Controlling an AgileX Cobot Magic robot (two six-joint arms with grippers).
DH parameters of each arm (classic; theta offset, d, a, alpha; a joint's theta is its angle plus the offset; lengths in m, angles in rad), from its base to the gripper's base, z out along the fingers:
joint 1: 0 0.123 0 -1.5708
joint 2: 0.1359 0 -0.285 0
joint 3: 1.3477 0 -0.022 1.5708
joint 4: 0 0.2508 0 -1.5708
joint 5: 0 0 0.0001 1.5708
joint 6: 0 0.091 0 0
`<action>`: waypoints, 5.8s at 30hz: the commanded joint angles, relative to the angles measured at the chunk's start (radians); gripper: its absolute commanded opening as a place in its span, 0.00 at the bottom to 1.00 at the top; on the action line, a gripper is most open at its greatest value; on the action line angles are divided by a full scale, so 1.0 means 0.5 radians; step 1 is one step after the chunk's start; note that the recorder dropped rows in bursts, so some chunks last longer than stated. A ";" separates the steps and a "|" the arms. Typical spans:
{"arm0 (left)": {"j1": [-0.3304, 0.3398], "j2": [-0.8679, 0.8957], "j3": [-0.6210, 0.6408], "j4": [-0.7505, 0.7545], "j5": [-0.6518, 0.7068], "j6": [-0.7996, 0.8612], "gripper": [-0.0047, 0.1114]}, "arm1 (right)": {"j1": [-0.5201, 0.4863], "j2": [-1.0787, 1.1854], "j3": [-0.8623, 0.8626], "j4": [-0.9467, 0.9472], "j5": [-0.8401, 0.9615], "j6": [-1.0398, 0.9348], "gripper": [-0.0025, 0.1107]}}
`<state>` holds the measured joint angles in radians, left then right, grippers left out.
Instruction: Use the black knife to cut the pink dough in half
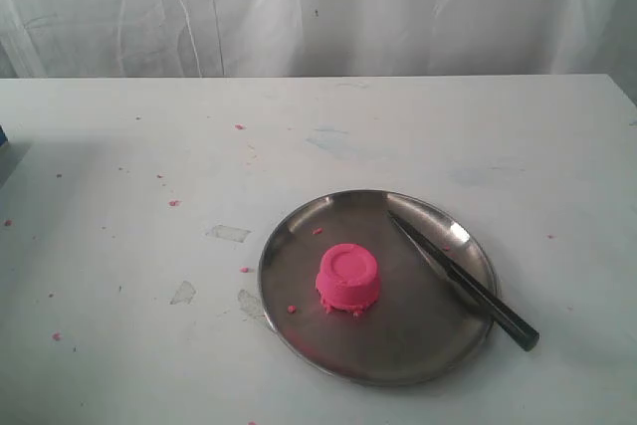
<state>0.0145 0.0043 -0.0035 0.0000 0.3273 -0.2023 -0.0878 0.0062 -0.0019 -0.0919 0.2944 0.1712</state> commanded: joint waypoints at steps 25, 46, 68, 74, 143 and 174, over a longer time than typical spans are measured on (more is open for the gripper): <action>-0.013 -0.009 0.007 0.000 0.051 0.006 0.04 | -0.005 -0.012 0.004 0.348 -0.978 0.309 0.02; -0.013 -0.009 0.007 0.000 0.051 0.006 0.04 | -0.005 -0.012 0.004 0.477 -1.775 -0.052 0.02; -0.013 -0.009 0.007 0.000 0.051 0.006 0.04 | -0.001 0.808 -0.556 0.544 -0.256 -0.656 0.02; -0.013 -0.009 0.007 0.000 0.051 0.006 0.04 | 0.041 1.433 -0.853 0.556 0.140 -0.694 0.02; -0.013 -0.009 0.007 0.000 0.051 0.006 0.04 | 0.712 3.282 -1.558 0.466 0.758 -1.053 0.32; -0.013 -0.009 0.007 0.000 0.051 0.006 0.04 | 0.712 3.239 -1.650 0.461 0.898 -0.951 0.02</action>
<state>0.0145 0.0043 -0.0035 0.0000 0.3273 -0.2023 0.2715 1.6439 -0.8120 0.1397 0.7316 -0.3081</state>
